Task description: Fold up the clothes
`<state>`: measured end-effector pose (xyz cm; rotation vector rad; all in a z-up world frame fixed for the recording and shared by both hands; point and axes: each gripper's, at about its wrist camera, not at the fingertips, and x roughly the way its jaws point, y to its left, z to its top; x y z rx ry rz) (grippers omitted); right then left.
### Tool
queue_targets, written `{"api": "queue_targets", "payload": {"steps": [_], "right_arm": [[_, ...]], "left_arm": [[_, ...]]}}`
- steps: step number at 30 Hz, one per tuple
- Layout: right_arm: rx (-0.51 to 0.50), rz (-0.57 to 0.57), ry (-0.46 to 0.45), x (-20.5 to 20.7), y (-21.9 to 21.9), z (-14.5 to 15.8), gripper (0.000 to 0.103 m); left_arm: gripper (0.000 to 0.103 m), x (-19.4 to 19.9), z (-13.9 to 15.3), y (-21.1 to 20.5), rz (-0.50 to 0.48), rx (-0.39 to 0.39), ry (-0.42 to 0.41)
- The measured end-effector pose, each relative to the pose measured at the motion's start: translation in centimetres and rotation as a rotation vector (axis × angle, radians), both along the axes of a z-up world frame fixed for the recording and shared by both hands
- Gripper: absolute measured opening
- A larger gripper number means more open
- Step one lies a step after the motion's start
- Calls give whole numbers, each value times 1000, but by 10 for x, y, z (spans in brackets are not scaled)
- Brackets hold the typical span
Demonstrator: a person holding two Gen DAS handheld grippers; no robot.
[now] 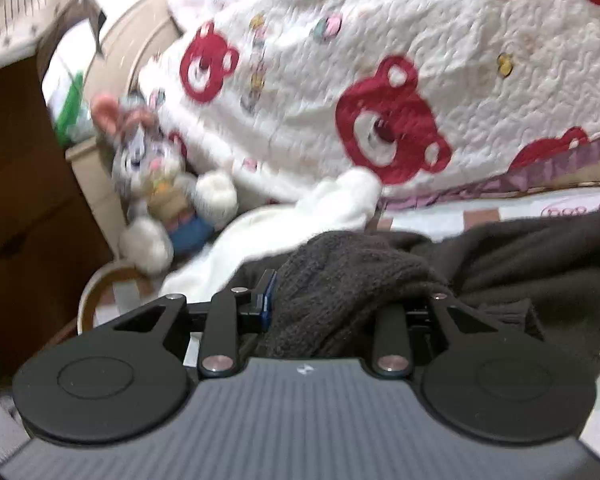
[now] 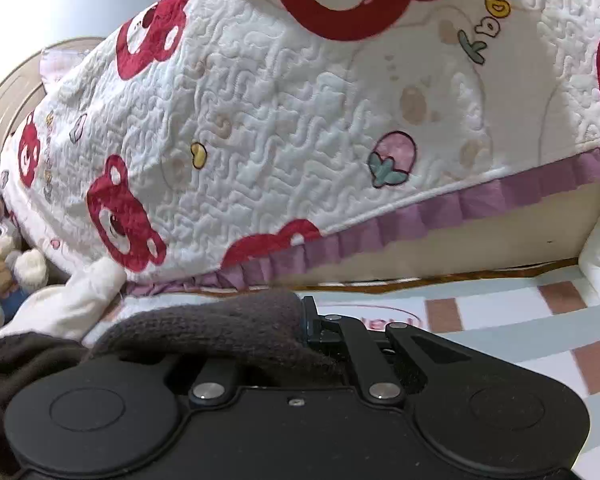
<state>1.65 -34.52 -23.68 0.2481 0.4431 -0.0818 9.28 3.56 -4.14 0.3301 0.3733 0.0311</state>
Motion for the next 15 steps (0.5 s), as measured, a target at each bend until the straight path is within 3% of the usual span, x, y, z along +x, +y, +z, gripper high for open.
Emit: {"api": "queue_targets", "payload": {"steps": [3, 5, 11, 12, 13, 15], "right_arm": [[-34, 1, 21, -4, -16, 2, 5], [-18, -28, 13, -3, -34, 14, 4], [-60, -160, -66, 13, -105, 84, 5], [-59, -185, -45, 19, -117, 90, 11], [-75, -195, 29, 29, -127, 84, 36], [-107, -216, 179, 50, -147, 72, 63]], "left_arm": [[28, -1, 12, -8, -27, -16, 3], [28, 1, 25, -12, -60, -70, 32], [27, -11, 91, -48, -232, -215, -10], [27, -14, 103, -56, -271, -245, -14], [27, -16, 110, -65, -309, -275, 1], [28, -14, 115, -84, -350, -344, 69]]}}
